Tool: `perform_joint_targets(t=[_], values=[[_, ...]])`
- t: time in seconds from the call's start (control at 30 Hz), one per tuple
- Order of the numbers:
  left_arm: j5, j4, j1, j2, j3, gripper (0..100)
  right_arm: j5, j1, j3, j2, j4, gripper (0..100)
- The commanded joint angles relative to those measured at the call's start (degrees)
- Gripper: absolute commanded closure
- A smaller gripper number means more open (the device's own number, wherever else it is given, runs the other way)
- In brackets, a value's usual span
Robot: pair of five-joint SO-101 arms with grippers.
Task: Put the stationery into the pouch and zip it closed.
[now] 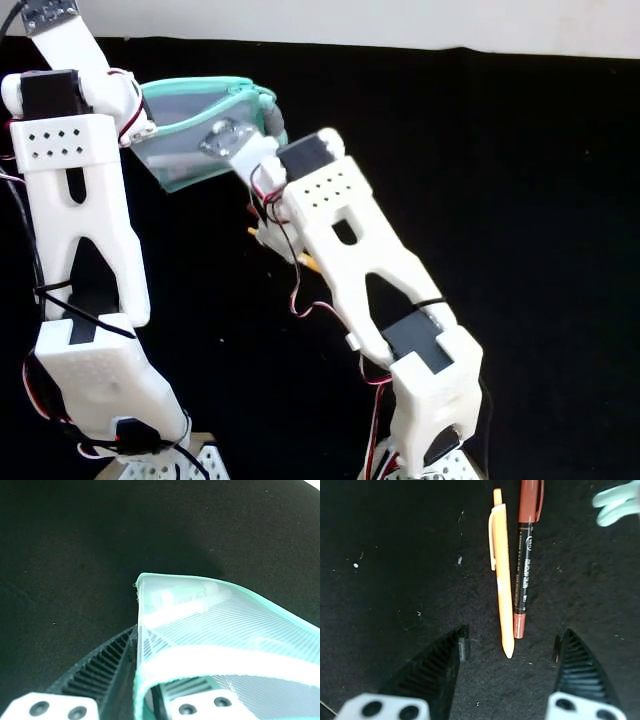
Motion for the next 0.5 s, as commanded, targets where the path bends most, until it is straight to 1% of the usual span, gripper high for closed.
perform_joint_targets(t=[0.0, 0.27, 0.47], values=[[-0.2, -1.1, -0.8, 3.9, 0.4, 99, 0.7, 1.1, 3.6, -3.7, -4.5, 73.1], [-0.2, -1.1, -0.8, 6.6, 0.2, 99, 7.7, 4.0, 13.8, -3.7, -16.2, 73.1], [-0.2, -1.1, -0.8, 6.8, 0.2, 99, 13.8, 4.4, 21.1, -3.4, -24.7, 73.1]])
